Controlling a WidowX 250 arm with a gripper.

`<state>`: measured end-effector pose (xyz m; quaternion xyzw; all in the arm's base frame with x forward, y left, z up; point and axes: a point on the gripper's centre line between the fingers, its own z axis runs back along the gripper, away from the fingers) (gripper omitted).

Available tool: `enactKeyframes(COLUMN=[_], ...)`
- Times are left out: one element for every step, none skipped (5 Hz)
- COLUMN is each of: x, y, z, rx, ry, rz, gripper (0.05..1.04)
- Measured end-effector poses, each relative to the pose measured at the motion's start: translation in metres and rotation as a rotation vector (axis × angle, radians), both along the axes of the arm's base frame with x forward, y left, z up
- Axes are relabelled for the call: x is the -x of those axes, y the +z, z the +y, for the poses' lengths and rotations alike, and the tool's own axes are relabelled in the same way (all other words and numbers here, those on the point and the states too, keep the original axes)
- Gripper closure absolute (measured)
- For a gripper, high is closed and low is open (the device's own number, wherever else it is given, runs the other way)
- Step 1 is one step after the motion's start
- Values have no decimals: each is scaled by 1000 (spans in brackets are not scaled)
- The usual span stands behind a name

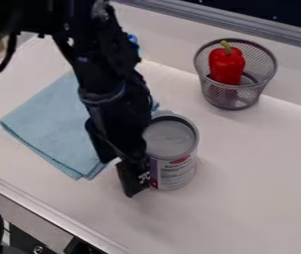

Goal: Move the can to the upper right side of the table

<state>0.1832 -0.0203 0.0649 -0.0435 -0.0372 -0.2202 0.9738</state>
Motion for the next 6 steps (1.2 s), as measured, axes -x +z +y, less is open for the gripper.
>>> enactKeyframes(x=[-8, -18, -26, -37, -48, -57], y=[1, -2, -3, -2, -5, -5], z=[-8, -16, -25, -36, -47, -60], rx=[4, 13, 38, 61, 65, 74], ry=[19, 36, 41, 41, 52, 44], rz=[-20, -36, -61, -90, -98, -118], gripper=[87, 87, 87, 87, 87, 87])
